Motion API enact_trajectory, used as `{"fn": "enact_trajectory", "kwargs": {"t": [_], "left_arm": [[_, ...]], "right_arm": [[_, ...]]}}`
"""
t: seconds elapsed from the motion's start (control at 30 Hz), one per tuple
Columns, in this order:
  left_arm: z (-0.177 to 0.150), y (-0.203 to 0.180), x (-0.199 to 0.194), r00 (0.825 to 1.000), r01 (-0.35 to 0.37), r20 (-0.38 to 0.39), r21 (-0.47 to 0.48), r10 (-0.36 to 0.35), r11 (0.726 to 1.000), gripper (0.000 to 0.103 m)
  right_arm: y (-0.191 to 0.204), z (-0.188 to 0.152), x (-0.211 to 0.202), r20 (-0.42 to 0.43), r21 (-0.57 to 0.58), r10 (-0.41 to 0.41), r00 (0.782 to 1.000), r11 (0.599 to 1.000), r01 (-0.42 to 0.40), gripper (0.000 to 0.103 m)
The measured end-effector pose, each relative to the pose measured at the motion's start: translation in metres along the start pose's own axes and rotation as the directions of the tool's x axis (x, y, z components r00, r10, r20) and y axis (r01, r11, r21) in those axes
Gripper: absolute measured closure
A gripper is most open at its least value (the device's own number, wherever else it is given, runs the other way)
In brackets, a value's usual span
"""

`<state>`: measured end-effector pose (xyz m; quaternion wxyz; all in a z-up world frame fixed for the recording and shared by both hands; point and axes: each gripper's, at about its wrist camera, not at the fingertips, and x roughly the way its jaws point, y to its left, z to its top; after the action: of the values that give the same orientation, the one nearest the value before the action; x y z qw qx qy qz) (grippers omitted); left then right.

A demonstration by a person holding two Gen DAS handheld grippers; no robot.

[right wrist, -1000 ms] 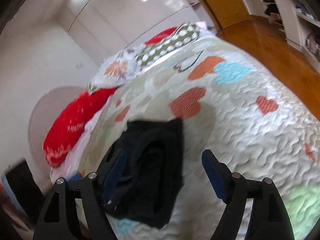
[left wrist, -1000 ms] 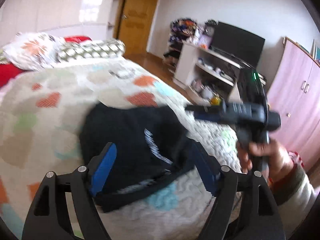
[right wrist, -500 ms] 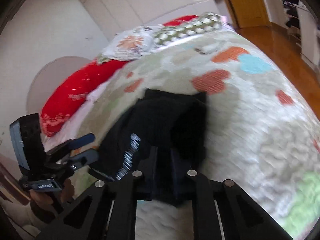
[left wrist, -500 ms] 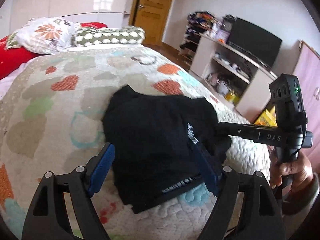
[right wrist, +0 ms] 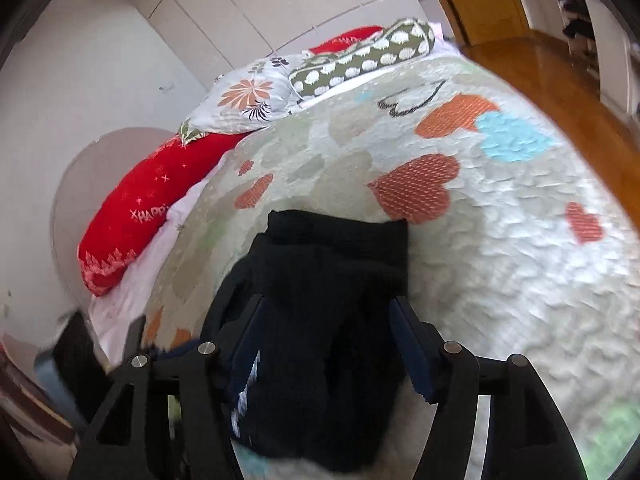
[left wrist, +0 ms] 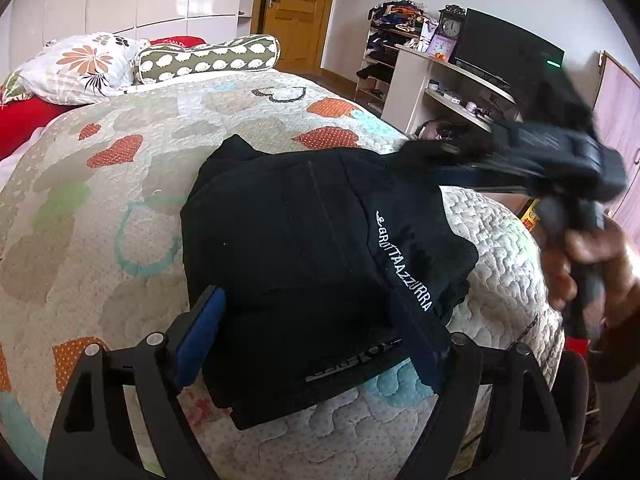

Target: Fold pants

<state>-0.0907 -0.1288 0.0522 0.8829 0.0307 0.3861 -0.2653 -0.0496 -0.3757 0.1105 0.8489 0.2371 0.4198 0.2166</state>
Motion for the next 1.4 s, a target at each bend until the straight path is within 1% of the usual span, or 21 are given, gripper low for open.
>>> {"fn": "enact_trajectory", "kwargs": {"t": [0.03, 0.07, 0.1, 0.13, 0.27, 0.37, 0.4, 0.5, 0.57, 0.63, 0.7, 0.77, 0.83, 0.87, 0.97, 1.03, 1.07, 1.13, 1.2, 1.3, 1.4], "left_arm": [[-0.001, -0.001, 0.001, 1.0, -0.004, 0.002, -0.001, 0.004, 1.0, 0.018], [-0.002, -0.001, 0.001, 1.0, -0.006, 0.005, -0.001, 0.006, 1.0, 0.018], [-0.002, -0.002, 0.002, 1.0, -0.009, 0.009, 0.0, 0.009, 1.0, 0.018], [-0.003, -0.002, 0.002, 1.0, -0.013, 0.016, 0.002, 0.013, 1.0, 0.017], [0.005, -0.002, 0.003, 1.0, -0.016, 0.026, -0.015, 0.016, 1.0, 0.018], [0.012, -0.003, 0.007, 1.0, 0.017, 0.023, -0.034, -0.016, 0.999, 0.018], [0.012, -0.005, 0.008, 1.0, 0.015, 0.015, -0.023, -0.014, 1.0, 0.018], [0.001, -0.018, 0.01, 1.0, -0.024, 0.014, 0.07, 0.023, 0.997, 0.017], [-0.003, -0.021, 0.008, 0.999, -0.036, 0.014, 0.117, 0.034, 0.992, 0.016], [0.0, -0.016, 0.002, 1.0, -0.02, -0.001, 0.109, 0.02, 0.994, 0.017], [0.006, -0.006, -0.006, 1.0, -0.001, -0.005, 0.061, 0.001, 0.998, 0.017], [0.014, 0.006, -0.014, 1.0, 0.003, 0.016, 0.013, -0.003, 1.0, 0.017], [0.024, 0.017, -0.02, 0.999, -0.008, 0.042, -0.014, 0.008, 1.0, 0.017], [0.029, 0.022, -0.02, 0.998, -0.022, 0.05, -0.022, 0.023, 1.0, 0.017], [0.046, 0.037, -0.013, 0.996, -0.055, 0.066, -0.044, 0.058, 0.998, 0.017], [0.057, 0.047, -0.001, 0.996, -0.073, 0.047, -0.066, 0.077, 0.995, 0.017], [0.064, 0.052, 0.008, 0.997, -0.072, 0.032, -0.077, 0.074, 0.994, 0.017], [0.073, 0.06, 0.025, 0.996, -0.09, 0.001, -0.095, 0.091, 0.991, 0.017], [0.078, 0.065, 0.039, 0.992, -0.124, -0.029, -0.095, 0.121, 0.988, 0.017], [0.082, 0.071, 0.069, 0.976, -0.202, -0.105, -0.082, 0.193, 0.976, 0.017], [0.079, 0.074, 0.085, 0.972, -0.207, -0.129, -0.084, 0.195, 0.975, 0.016]], "right_arm": [[-0.004, 0.003, 0.012, -0.017, 0.019, 0.014, 1.0, 1.0, -0.014, 0.064], [-0.006, 0.006, 0.023, -0.024, 0.034, 0.039, 0.999, 0.999, -0.038, 0.076], [-0.008, 0.009, 0.028, -0.02, 0.043, 0.069, 0.997, 0.997, -0.068, 0.092], [-0.004, 0.013, 0.028, 0.003, 0.035, 0.078, 0.997, 0.996, -0.078, 0.095], [0.022, 0.029, 0.005, 0.092, -0.084, 0.047, 0.995, 0.996, -0.04, 0.096], [0.026, 0.023, -0.008, 0.111, -0.142, -0.043, 0.993, 0.988, 0.059, 0.096], [0.021, 0.018, -0.008, 0.096, -0.137, -0.065, 0.993, 0.987, 0.078, 0.096], [-0.007, -0.004, 0.007, 0.026, -0.059, -0.092, 0.995, 0.994, 0.093, 0.096], [-0.021, -0.011, 0.006, 0.014, -0.005, -0.055, 0.998, 0.998, 0.055, 0.095], [-0.022, -0.012, -0.008, 0.041, 0.013, -0.051, 0.998, 0.999, 0.051, 0.081], [-0.018, -0.014, -0.024, 0.052, -0.002, -0.053, 0.997, 0.999, 0.053, 0.079], [-0.013, -0.019, -0.039, 0.057, -0.007, -0.047, 0.997, 0.999, 0.047, 0.073], [-0.007, -0.028, -0.045, 0.042, -0.022, -0.04, 0.998, 0.999, 0.041, 0.065], [-0.005, -0.033, -0.046, 0.03, -0.031, -0.042, 0.999, 0.999, 0.043, 0.065], [0.0, -0.045, -0.043, 0.01, -0.028, -0.029, 1.0, 0.999, 0.029, 0.065], [0.004, -0.053, -0.035, -0.016, -0.041, -0.03, 0.999, 0.999, 0.029, 0.067], [0.007, -0.055, -0.033, -0.025, -0.058, -0.038, 0.999, 0.998, 0.037, 0.069], [0.016, -0.061, -0.03, -0.032, -0.109, -0.06, 0.998, 0.993, 0.056, 0.08], [0.021, -0.066, -0.031, -0.041, -0.134, -0.067, 0.997, 0.989, 0.061, 0.083], [0.021, -0.073, -0.031, -0.061, -0.157, -0.086, 0.994, 0.985, 0.076, 0.085], [0.01, -0.075, -0.028, -0.067, -0.121, -0.072, 0.995, 0.991, 0.064, 0.086]]}}
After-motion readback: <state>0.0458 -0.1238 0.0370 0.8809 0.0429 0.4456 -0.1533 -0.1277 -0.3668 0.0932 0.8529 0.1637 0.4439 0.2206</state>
